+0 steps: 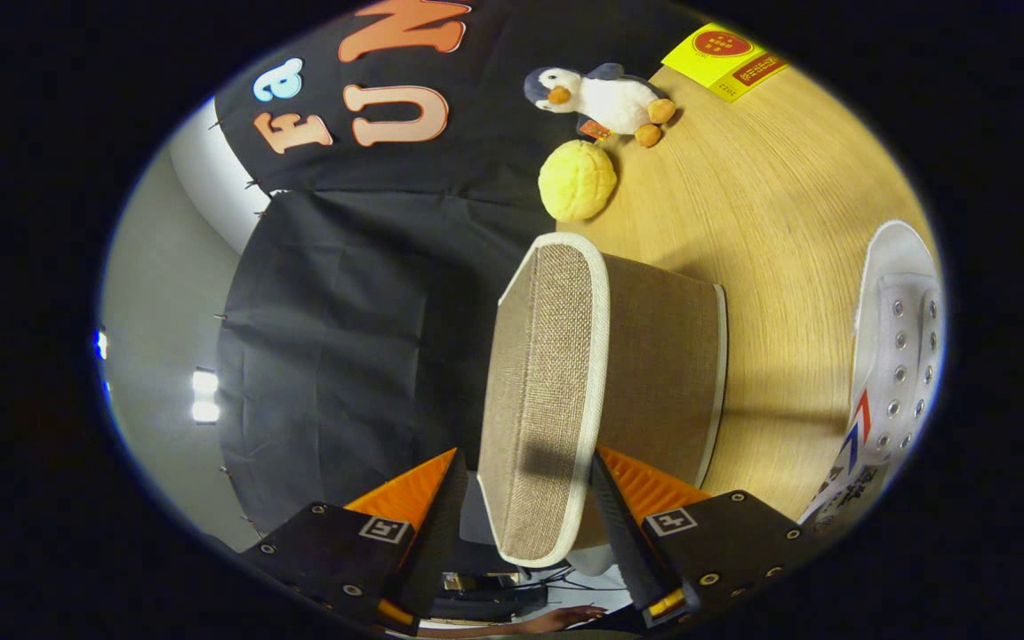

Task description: Open the storage box then place both shoes into the box .Put the left shoe in first, then the right shoe, with the right side of both shoes facing outward in a uniform manner.

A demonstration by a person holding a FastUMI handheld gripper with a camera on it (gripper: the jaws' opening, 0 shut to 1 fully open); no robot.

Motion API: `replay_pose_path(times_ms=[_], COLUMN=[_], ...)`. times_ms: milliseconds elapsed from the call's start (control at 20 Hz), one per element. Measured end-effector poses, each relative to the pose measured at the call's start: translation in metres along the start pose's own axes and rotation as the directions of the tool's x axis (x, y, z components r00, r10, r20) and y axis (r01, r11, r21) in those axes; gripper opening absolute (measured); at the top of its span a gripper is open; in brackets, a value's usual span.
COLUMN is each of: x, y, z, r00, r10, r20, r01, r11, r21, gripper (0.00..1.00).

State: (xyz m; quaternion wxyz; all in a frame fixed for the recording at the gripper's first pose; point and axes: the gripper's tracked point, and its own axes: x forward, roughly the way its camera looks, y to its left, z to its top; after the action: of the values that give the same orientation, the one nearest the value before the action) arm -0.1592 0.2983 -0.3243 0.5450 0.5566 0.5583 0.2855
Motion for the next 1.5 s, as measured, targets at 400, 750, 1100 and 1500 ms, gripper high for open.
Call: replay_pose_path(times_ms=[400,750,1100,1500], x=[0.010,0.020,0.031,0.031], y=[0.028,-0.010,-0.035,-0.016], z=[0.003,-0.001,-0.007,-0.007], r00=[0.999,0.993,0.978,0.984], r10=[0.037,-0.116,-0.210,-0.181], r20=[0.016,-0.003,-0.009,0.004], r01=[-0.036,0.116,0.210,0.178], r11=[0.999,0.993,0.973,0.973], r21=[-0.024,0.000,0.100,0.149], gripper=[0.54,0.38,0.15,0.01])
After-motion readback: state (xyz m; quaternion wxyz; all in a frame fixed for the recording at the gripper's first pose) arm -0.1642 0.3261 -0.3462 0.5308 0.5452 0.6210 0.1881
